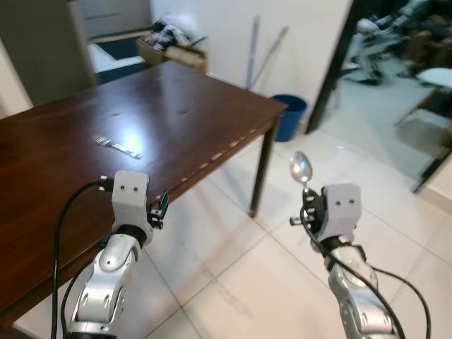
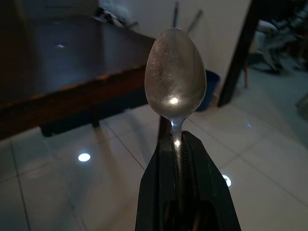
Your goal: Setting the table
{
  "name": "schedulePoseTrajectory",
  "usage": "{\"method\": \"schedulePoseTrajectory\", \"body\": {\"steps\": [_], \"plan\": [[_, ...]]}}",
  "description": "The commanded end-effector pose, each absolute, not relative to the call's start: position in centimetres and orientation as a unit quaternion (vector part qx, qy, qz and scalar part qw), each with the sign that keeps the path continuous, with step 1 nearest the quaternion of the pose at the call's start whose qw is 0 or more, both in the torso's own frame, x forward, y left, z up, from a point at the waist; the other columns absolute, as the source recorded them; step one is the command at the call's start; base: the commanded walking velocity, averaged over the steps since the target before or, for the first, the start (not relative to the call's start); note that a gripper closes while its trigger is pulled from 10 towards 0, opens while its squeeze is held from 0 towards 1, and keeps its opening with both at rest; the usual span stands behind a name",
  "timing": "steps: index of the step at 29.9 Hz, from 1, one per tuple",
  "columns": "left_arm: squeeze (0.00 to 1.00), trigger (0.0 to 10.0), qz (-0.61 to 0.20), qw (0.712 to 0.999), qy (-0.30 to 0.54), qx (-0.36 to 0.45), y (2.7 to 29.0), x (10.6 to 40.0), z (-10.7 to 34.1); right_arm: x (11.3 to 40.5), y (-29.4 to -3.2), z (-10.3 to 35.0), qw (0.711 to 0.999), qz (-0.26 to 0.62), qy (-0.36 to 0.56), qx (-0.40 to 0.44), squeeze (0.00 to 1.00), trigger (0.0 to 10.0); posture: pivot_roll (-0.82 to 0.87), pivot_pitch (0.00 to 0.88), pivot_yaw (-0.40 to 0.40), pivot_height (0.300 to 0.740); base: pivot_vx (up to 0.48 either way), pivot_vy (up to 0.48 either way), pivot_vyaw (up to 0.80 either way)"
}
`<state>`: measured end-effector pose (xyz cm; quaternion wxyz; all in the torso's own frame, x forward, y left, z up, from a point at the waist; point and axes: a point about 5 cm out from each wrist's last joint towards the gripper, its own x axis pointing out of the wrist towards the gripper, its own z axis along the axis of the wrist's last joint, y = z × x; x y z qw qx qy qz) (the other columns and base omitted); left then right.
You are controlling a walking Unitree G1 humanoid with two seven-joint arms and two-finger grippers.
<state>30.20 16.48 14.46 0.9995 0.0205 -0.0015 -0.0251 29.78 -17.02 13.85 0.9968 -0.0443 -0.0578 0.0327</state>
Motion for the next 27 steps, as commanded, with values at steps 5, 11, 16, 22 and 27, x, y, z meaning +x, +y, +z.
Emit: {"method": "schedulePoseTrajectory", "body": {"steps": [5,11,16,22,27], "plan": [[0.0,10.0,-0.022,0.999,0.009,0.023,16.61,30.13,13.82,29.69,-16.87,13.41,0.997,0.037,-0.049,-0.042,0.0,10.0,-0.08,0.0,0.078,0.74,0.0,0.0,-0.8],[0.0,10.0,-0.022,0.999,0.011,0.024,16.58,30.15,13.73,29.72,-16.88,13.41,0.997,0.038,-0.049,-0.043,0.0,10.0,-0.08,0.0,0.076,0.74,0.0,0.0,-0.8],[0.0,10.0,-0.022,0.999,0.011,0.024,16.58,30.15,13.71,29.74,-16.88,13.4,0.997,0.038,-0.049,-0.043,0.0,10.0,-0.08,0.0,0.076,0.74,0.0,0.0,-0.8],[0.0,10.0,-0.022,0.999,0.01,0.024,16.57,30.16,13.7,29.75,-16.86,13.4,0.997,0.038,-0.049,-0.043,0.0,10.0,-0.08,0.0,0.076,0.74,0.0,0.0,-0.8],[0.0,10.0,-0.024,0.999,0.01,0.023,16.46,30.21,13.72,29.73,-16.86,13.4,0.997,0.038,-0.048,-0.043,0.0,10.0,-0.08,0.0,0.078,0.74,0.0,0.0,-0.8]]}}
